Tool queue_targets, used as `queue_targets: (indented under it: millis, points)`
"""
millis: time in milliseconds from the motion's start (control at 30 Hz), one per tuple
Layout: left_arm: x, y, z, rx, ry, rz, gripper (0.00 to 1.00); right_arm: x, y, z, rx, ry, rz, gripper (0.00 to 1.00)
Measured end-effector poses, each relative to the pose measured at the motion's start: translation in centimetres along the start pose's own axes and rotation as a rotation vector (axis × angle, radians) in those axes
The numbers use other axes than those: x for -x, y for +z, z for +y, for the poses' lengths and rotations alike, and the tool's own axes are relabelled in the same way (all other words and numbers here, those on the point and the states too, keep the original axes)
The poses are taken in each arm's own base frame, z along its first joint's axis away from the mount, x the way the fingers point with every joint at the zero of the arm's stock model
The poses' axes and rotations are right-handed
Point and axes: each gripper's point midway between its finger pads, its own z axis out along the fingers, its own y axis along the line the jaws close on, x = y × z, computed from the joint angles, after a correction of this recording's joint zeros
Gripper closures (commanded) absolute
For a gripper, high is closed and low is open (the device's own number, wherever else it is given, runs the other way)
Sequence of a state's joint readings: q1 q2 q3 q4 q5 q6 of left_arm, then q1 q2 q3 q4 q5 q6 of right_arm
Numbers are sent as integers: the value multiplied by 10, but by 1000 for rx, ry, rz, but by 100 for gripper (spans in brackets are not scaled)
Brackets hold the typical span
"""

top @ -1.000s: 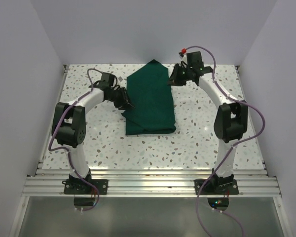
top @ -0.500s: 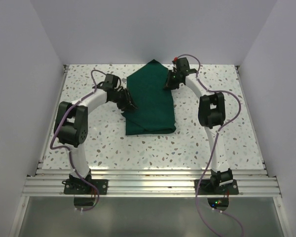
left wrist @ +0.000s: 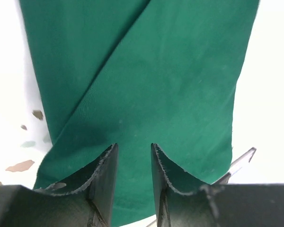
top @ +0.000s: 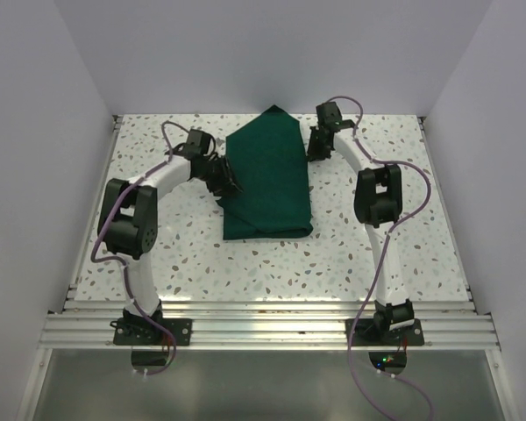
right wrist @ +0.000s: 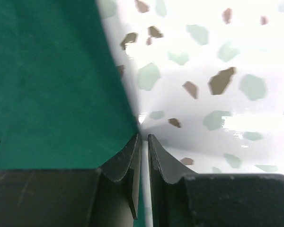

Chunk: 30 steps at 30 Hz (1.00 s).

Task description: Prepare the surgical pack

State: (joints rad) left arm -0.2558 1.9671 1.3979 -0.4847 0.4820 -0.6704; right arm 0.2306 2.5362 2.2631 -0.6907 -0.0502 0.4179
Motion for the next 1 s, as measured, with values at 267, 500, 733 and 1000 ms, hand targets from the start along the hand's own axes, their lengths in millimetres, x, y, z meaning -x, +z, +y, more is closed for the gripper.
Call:
queue_targets:
  millis: [267,500,733,1000]
  points:
    - [78,-22,-31,-33,74,-180,52,12,0,-6,-27,-36,-50,49]
    - [120,10,-31,-49,95,-221,52,49,-6,15,39,-50,-163,48]
    - [114,53,1,-15,45,-168,53,66,-2,31,112,-48,-227,48]
    - [122,64,2,-45,-19,-181,53,58,32,39,155,-30,-216,54]
